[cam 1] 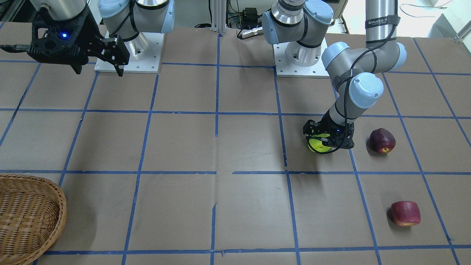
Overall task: Put all apples into basket
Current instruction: 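Grasp the green apple with the left gripper and carry it toward the table center, then set the green apple down mid-table and open the left gripper, then grasp the green apple with right gripper while left reaches dark red apple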
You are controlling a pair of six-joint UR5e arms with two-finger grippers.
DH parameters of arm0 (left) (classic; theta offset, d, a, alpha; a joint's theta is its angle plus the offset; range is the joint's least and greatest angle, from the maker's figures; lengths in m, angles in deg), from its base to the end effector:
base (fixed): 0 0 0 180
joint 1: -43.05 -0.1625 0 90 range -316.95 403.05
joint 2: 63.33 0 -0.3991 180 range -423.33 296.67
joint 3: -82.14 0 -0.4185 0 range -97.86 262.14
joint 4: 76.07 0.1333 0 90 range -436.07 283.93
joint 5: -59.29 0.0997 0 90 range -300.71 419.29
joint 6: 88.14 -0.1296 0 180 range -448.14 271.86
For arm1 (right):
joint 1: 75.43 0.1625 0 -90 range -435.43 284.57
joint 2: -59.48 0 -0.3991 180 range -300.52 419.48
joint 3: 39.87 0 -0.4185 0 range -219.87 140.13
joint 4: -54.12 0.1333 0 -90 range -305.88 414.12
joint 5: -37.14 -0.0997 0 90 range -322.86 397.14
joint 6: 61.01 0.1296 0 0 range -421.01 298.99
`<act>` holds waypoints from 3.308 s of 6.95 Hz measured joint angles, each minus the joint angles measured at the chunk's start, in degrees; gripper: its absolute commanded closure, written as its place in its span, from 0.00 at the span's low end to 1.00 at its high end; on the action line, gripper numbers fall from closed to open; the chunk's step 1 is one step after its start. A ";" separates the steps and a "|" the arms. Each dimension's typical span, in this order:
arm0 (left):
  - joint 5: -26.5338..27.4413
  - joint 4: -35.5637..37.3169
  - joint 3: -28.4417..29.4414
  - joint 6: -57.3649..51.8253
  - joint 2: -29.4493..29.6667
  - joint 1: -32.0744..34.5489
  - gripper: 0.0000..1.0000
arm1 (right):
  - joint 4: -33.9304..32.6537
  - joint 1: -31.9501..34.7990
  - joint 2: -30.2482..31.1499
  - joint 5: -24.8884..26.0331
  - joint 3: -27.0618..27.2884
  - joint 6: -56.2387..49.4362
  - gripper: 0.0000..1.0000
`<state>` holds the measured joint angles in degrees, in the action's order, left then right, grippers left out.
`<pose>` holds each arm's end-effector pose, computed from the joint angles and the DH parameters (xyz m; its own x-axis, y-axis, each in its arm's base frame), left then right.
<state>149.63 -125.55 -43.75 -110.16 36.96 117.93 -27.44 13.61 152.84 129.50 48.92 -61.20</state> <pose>-0.0112 -0.4666 0.1144 -0.9924 0.1189 0.0315 0.1214 0.9882 0.0936 0.1198 -0.4866 0.4583 -0.9991 0.0107 0.0409 0.0134 0.9976 0.0676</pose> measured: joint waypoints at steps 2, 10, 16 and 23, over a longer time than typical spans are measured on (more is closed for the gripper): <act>-0.76 -1.42 2.83 5.44 0.21 0.67 0.55 | -0.01 0.00 0.06 0.17 0.70 0.00 0.00; -10.52 10.63 18.54 62.97 15.19 32.83 0.00 | -2.64 -1.63 -0.37 1.71 2.58 0.01 0.00; -11.41 -10.49 30.68 51.92 11.14 24.24 0.00 | -11.17 0.43 -6.92 0.29 4.08 0.02 0.00; -0.79 -29.73 24.50 -12.00 1.42 -9.06 0.00 | -34.94 23.13 -27.50 -5.18 3.93 0.17 0.00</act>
<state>148.84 -155.27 -19.25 -122.16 38.38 108.87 -62.38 36.74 125.34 124.32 52.85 -61.03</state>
